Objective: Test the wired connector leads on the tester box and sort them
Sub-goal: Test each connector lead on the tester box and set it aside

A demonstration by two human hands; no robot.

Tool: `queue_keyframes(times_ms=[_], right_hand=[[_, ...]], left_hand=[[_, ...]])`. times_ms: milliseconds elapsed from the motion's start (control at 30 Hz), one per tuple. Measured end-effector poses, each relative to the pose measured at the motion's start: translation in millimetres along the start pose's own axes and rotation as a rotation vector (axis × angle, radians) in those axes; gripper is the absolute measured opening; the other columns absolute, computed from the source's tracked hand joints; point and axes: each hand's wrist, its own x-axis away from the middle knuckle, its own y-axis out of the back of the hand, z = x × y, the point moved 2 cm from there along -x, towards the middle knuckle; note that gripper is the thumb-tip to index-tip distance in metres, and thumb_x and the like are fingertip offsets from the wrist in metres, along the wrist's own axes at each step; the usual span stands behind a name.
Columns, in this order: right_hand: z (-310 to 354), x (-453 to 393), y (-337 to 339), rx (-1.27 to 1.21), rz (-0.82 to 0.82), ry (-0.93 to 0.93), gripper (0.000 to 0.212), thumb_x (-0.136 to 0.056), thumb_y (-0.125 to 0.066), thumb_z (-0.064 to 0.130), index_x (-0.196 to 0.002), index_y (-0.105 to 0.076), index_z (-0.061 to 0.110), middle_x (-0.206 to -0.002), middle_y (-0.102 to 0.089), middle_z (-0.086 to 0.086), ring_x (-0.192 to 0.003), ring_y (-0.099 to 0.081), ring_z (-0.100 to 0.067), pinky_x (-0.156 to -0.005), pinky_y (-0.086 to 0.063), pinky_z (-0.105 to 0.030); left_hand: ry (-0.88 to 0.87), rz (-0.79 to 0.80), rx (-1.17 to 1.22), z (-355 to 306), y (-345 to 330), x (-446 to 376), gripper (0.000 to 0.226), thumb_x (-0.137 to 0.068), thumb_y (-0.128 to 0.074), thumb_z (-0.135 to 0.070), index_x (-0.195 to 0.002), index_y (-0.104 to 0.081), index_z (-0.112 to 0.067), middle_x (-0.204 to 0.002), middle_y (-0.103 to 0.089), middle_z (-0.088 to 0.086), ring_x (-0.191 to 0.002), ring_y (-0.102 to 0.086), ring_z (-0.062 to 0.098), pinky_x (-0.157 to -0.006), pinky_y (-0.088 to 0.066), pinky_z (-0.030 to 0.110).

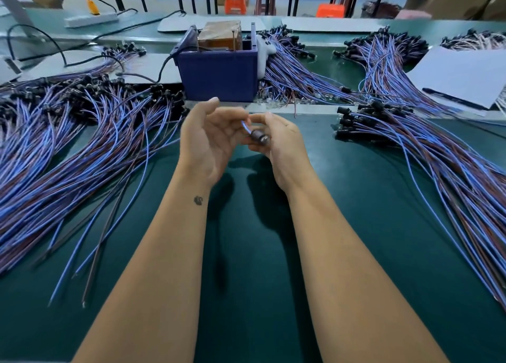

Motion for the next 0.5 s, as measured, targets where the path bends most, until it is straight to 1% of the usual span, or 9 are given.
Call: queue_keyframes(times_ms=[67,133,167,233,333,400,467,500], right_hand=[[2,2,2,-0.052,0.006,-0.007,0.029,-0.105,-0.035,0.015,-0.097,-0.061,0.006,-0.064,-0.065,-0.001,-0.053,-0.058,-0.008,-0.056,-0.046,-0.021],[4,2,5,-0.11,-0.02,-0.036,0.02,-0.103,-0.042,0.011,-0.097,-0.061,0.007,-0.068,-0.064,-0.005,-0.053,-0.057,-0.011,-0.048,-0.045,-0.02],[5,3,7,-0.13,-0.033,-0.05,0.016,-0.101,-0.047,0.01,-0.097,-0.061,0.007,-0.069,-0.063,-0.005,-0.053,-0.056,-0.012,-0.046,-0.044,-0.02],[6,3,10,-0.146,-0.048,-0.062,0.008,-0.098,-0.055,0.01,-0.095,-0.063,0.008,-0.063,-0.061,-0.006,-0.05,-0.055,-0.014,-0.047,-0.046,-0.022],[7,6,12,-0.168,-0.014,-0.061,0.003,-0.094,-0.061,0.008,-0.093,-0.063,0.008,-0.055,-0.058,-0.008,-0.043,-0.057,-0.013,-0.045,-0.048,-0.019],[7,5,12,-0.245,0.009,-0.048,0.005,-0.093,-0.06,0.003,-0.093,-0.063,0.007,-0.052,-0.059,-0.005,-0.041,-0.054,-0.011,-0.044,-0.045,-0.018],[8,1,14,-0.357,0.008,-0.035,0.01,-0.093,-0.057,-0.001,-0.092,-0.064,0.007,-0.059,-0.065,-0.003,-0.048,-0.058,-0.01,-0.05,-0.048,-0.02],[8,-1,15,-0.399,0.001,-0.032,0.012,-0.093,-0.057,-0.001,-0.092,-0.065,0.008,-0.064,-0.067,-0.002,-0.053,-0.061,-0.009,-0.055,-0.05,-0.018]], left_hand=[[0.144,0.149,-0.114,5,-5,4,0.054,-0.093,-0.039,-0.029,-0.057,-0.073,-0.006,-0.065,-0.069,0.009,-0.056,-0.063,0.017,-0.06,-0.052,0.025],[0.253,0.228,-0.25,10,-8,6,0.057,-0.094,-0.037,-0.032,-0.052,-0.07,-0.01,-0.064,-0.067,0.006,-0.057,-0.062,0.017,-0.061,-0.053,0.024],[0.302,0.261,-0.309,12,-9,7,0.056,-0.093,-0.039,-0.033,-0.051,-0.069,-0.012,-0.064,-0.067,0.005,-0.058,-0.063,0.017,-0.063,-0.054,0.025],[0.386,0.31,-0.412,16,-10,8,0.056,-0.094,-0.04,-0.036,-0.052,-0.069,-0.013,-0.065,-0.069,0.006,-0.061,-0.064,0.018,-0.065,-0.056,0.026],[0.437,0.335,-0.516,19,-8,9,0.059,-0.098,-0.038,-0.037,-0.056,-0.072,-0.014,-0.072,-0.072,0.008,-0.068,-0.069,0.017,-0.068,-0.057,0.026],[0.405,0.271,-0.532,19,-7,7,0.056,-0.098,-0.04,-0.035,-0.055,-0.07,-0.016,-0.073,-0.073,0.006,-0.071,-0.071,0.018,-0.068,-0.057,0.026],[0.307,0.084,-0.524,17,-3,3,0.049,-0.099,-0.042,-0.028,-0.059,-0.068,-0.017,-0.07,-0.071,0.004,-0.07,-0.071,0.018,-0.065,-0.057,0.028],[0.25,-0.034,-0.502,15,0,1,0.043,-0.099,-0.044,-0.025,-0.065,-0.068,-0.016,-0.069,-0.07,0.003,-0.069,-0.071,0.018,-0.065,-0.057,0.029]])
